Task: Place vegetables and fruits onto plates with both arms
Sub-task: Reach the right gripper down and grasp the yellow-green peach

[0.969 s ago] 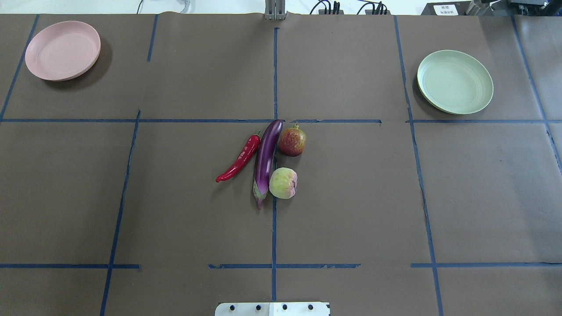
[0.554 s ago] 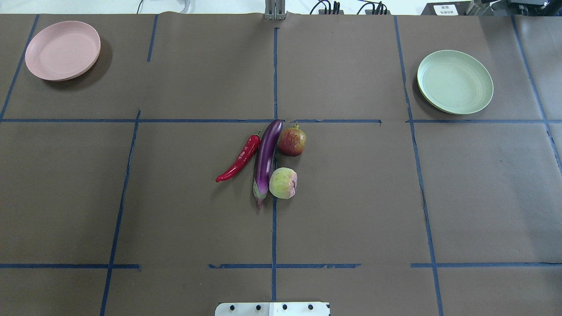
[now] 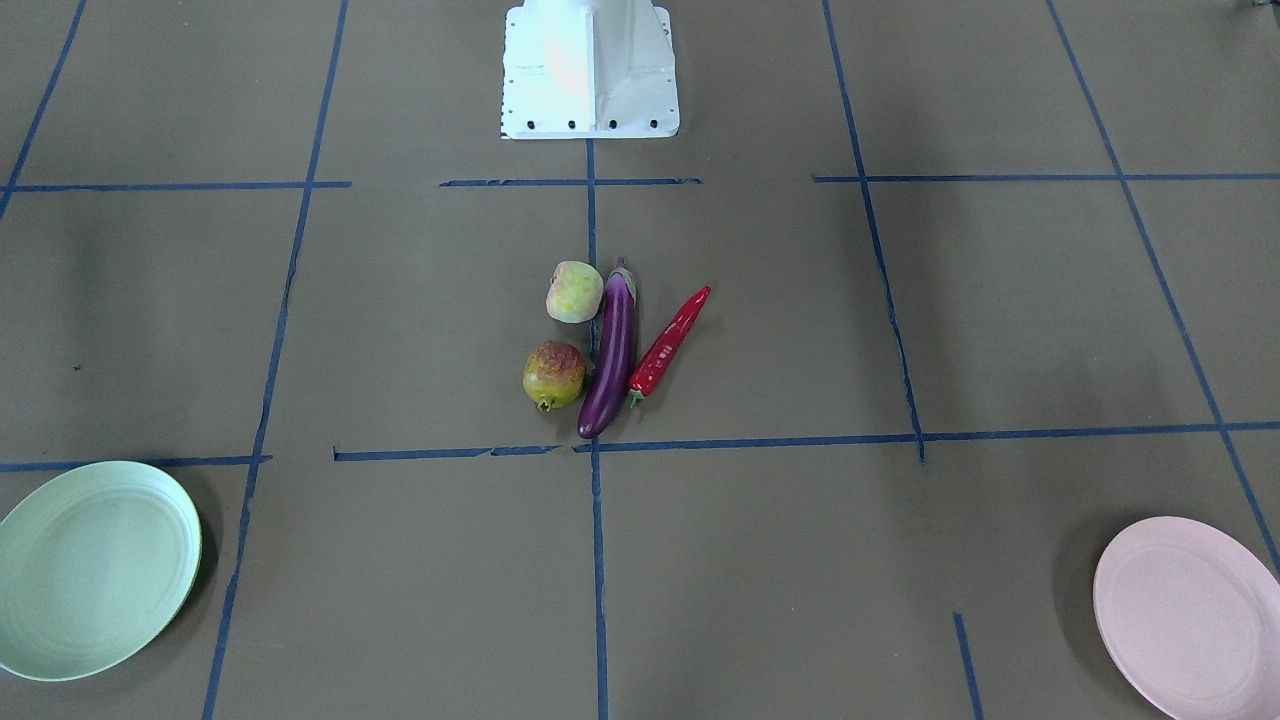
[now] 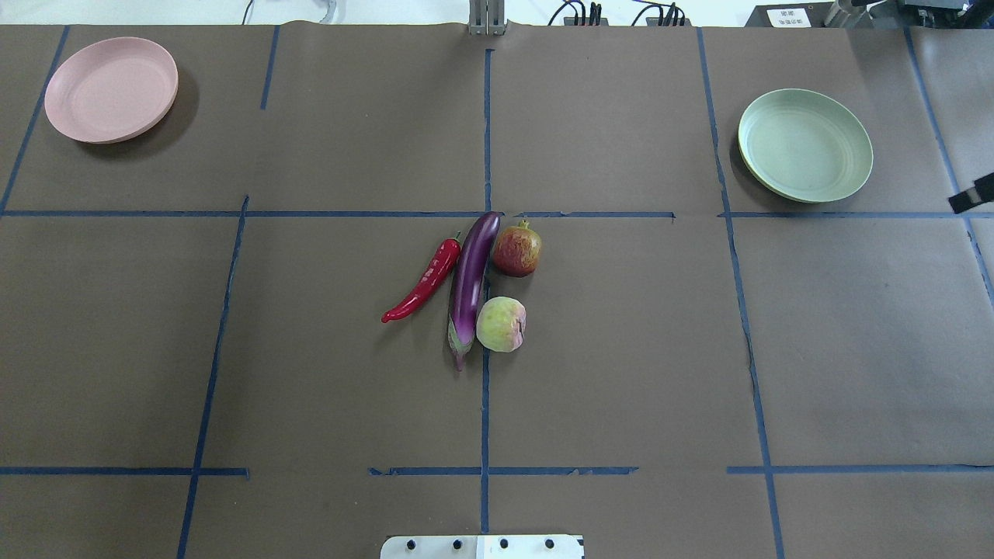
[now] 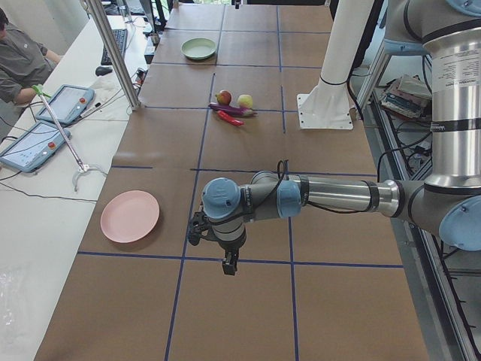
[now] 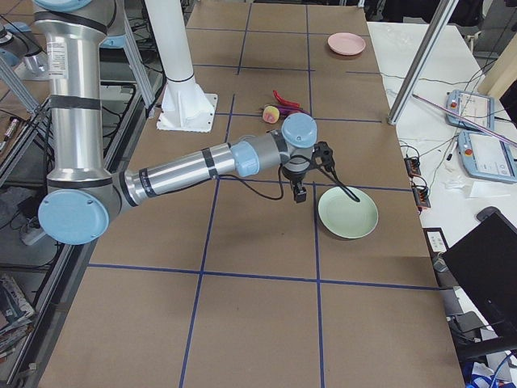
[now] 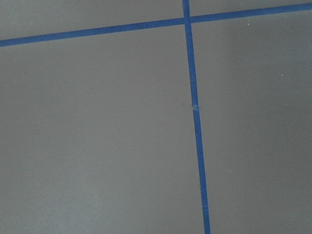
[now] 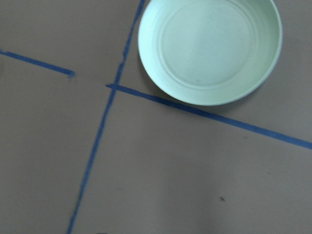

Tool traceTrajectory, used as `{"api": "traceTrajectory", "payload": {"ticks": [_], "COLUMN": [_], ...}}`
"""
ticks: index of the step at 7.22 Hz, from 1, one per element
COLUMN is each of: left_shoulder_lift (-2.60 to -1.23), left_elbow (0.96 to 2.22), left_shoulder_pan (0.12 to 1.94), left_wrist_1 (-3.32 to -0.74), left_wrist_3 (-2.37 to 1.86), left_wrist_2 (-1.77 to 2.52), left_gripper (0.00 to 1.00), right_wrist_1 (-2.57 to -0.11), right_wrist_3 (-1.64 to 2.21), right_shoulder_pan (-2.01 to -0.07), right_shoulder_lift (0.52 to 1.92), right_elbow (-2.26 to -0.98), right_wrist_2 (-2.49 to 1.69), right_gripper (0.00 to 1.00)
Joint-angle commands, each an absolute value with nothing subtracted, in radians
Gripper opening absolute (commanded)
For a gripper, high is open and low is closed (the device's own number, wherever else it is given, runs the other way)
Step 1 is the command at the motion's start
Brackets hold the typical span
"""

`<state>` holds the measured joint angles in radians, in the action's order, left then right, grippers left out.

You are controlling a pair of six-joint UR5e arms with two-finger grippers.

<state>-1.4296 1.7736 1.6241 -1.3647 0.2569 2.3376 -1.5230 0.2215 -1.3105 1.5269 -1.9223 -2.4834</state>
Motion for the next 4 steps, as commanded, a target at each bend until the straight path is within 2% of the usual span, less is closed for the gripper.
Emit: {"api": "traceTrajectory", "payload": {"ticks": [1, 4], "left_shoulder_lift": [-1.431, -1.431], "left_elbow": [1.775, 1.775], "left_shoulder_pan": [1.621, 1.611], "left_wrist_1": [-1.365, -1.368], "left_wrist_3": [0.258, 0.259], "left_wrist_2": [2.338, 2.339], "left_gripper": [1.00, 1.00], "right_wrist_1": [-1.523, -1.539], "right_wrist_3": [0.575, 1.039], "right_shoulder_pan": [-1.086, -0.659], "right_shoulder_lift": [1.331, 1.065], "right_elbow": [-1.933, -1.883], "right_wrist_2": [-2.346, -1.965], "right_gripper": [1.00, 1.00]}}
